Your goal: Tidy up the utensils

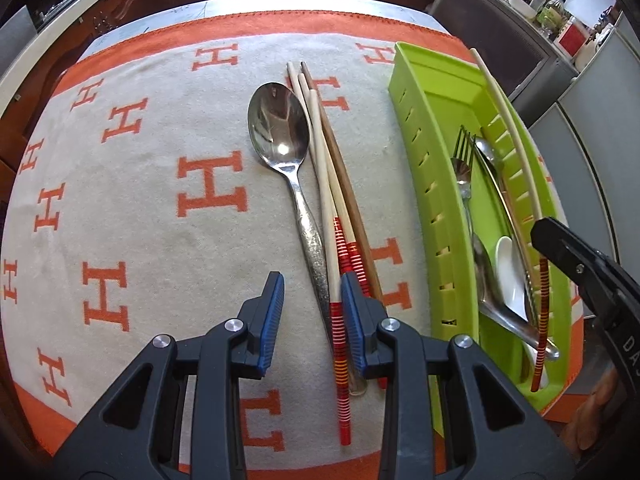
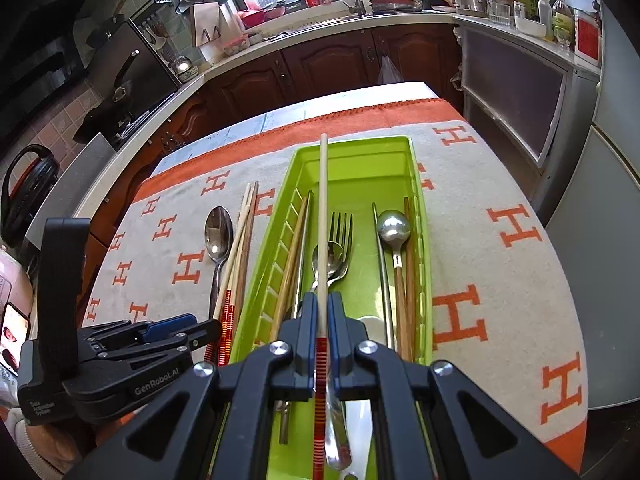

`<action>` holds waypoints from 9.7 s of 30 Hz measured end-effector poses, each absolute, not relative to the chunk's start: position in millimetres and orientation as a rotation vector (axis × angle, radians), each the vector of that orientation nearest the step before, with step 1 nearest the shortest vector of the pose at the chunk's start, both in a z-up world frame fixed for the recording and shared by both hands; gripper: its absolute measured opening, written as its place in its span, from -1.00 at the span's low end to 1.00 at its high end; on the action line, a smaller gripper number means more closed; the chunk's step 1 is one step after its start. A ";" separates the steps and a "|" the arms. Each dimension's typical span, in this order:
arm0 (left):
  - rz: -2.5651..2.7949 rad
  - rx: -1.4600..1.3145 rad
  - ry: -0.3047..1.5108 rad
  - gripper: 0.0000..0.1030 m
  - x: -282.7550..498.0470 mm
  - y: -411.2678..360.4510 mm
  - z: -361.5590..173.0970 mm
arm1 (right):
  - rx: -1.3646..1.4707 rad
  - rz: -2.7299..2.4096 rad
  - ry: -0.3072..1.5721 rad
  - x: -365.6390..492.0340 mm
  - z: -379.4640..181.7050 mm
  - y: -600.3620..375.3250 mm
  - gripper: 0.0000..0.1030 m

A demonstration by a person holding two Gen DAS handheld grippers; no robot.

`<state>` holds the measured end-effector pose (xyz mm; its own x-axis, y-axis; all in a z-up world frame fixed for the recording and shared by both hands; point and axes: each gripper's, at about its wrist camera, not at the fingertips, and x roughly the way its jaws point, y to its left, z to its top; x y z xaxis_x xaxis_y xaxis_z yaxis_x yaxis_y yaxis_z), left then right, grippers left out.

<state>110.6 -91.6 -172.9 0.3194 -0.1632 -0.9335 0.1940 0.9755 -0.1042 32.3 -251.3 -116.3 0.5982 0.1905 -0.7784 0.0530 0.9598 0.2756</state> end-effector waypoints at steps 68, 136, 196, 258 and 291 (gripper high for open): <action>-0.270 -0.041 1.156 -0.33 92.2 -97.7 -112.8 | 0.403 0.039 0.904 12.6 -100.6 -269.0 -0.57; -0.101 -0.141 1.237 -0.33 174.9 -17.3 -179.1 | 0.414 0.252 1.202 114.0 -111.9 -192.0 -0.88; -0.123 -0.028 1.165 -0.90 152.5 -73.3 -174.5 | 0.334 0.136 1.072 39.7 -110.5 -239.4 -0.84; -0.374 -0.291 1.084 -1.00 105.4 -19.9 -100.3 | 0.378 0.176 1.096 67.6 -94.5 -228.0 -0.90; -0.453 -0.209 1.282 -1.00 141.5 -142.2 -134.7 | 0.418 0.057 1.126 47.6 -120.3 -282.0 -0.84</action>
<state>141.5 -142.2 -134.7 0.2129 -0.4372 -0.8738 0.2087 0.8940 -0.3965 47.6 -282.0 -120.3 0.4373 0.2527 -0.8631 0.1643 0.9211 0.3529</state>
